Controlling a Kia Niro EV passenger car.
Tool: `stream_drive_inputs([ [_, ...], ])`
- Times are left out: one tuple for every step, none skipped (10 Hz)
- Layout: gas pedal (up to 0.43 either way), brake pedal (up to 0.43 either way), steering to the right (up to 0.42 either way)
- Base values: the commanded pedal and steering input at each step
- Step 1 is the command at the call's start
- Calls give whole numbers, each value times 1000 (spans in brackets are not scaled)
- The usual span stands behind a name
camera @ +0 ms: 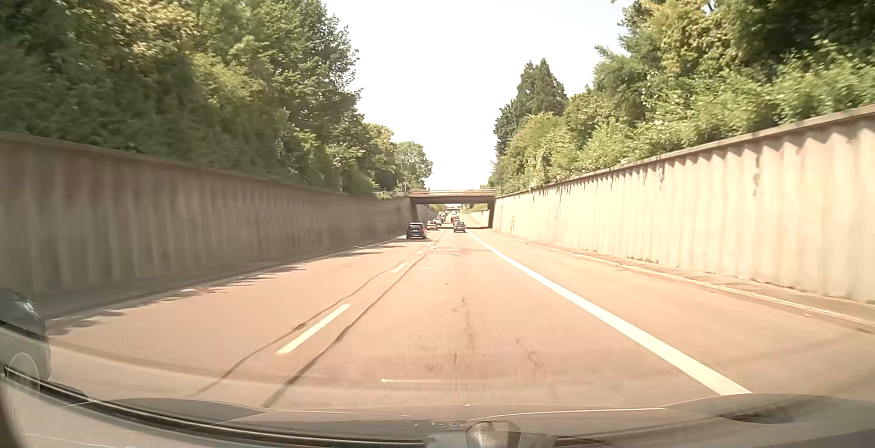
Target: Follow the waypoints while adhering to traffic rules and regulations
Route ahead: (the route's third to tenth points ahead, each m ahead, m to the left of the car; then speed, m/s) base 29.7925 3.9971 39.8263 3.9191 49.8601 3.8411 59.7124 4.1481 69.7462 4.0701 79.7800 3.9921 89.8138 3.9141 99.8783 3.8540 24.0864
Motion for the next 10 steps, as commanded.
stream_drive_inputs([
  [209, 0, 0],
  [209, 0, 0],
  [209, 0, 0],
  [209, 0, 0],
  [209, 0, 0],
  [209, 0, 0],
  [209, 0, 0],
  [209, 0, 0],
  [209, 0, 0],
  [209, 0, 0],
])
